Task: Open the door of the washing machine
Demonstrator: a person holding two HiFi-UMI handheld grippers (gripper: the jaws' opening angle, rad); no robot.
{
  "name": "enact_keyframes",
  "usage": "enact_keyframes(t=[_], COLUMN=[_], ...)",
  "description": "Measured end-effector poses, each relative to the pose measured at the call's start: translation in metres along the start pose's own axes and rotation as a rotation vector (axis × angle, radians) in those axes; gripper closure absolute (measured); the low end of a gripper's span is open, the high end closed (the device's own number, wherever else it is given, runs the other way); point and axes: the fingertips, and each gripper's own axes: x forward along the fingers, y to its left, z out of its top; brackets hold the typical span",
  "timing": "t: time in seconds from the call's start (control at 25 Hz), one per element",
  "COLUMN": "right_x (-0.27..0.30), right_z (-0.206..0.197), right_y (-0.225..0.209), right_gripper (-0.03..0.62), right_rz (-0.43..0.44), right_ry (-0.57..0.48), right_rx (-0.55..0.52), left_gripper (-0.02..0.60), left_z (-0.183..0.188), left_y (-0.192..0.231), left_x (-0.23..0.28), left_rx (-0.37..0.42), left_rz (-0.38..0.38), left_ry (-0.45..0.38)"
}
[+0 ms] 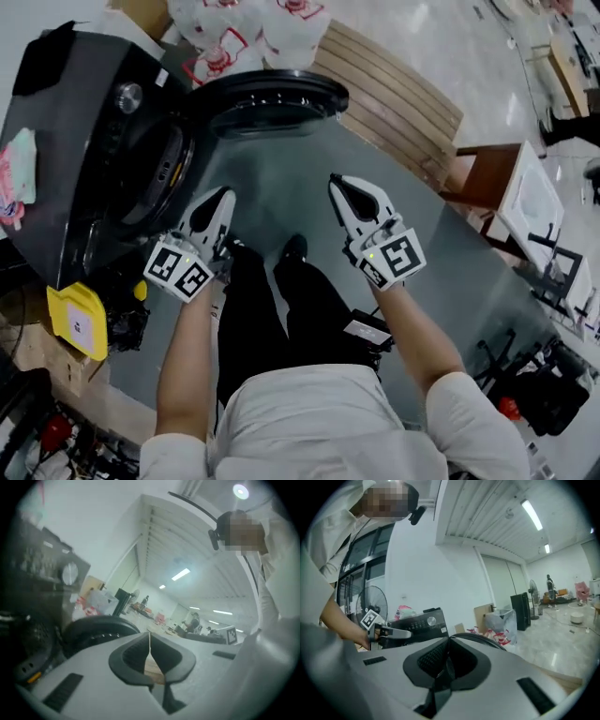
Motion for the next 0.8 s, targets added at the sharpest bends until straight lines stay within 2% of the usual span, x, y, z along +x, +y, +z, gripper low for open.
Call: enact_keyframes(t=[0.16,0.24,0.36,0.48,0.64,0.8], right_x=[0.011,0.001,-0.01,-0.024,-0.042,-0.075], right_z=[0.083,0.132,0.189,0.229,0.26,0.274], right_y=[0.045,0.063,0.094,0.123,0.154,0.189], right_gripper=[0.56,0.559,0.559,0.559,0.56,0.56], right_rz=[0.053,0.052,0.029,0.039,0.015,-0.051], right_ry=[-0.085,-0.112,-0.158,-0.223,-0.269,-0.317], right_rx=[-0.089,-0.101,-0.109,-0.159,-0.211,-0.214], left_gripper=[0.566,0.566,0.566,0.566,0.566,0.566], left_z=[0.104,0.152,0.209,0.238,0.263,0.274], left_y=[-0.001,-0.019,-0.043,-0.066,-0.09,-0.115], left_x=[-0.091,-0.137,-0.197,-0.237,-0.281,-0.315], left_rx=[0.189,0.223,0.242,0.316,0.4,0.437], left_rz=[0.176,0.233,0.254,0.278,0.322,0.244], left_ry=[-0.12,-0.177,-0.254,-0.292,-0.332,-0.356])
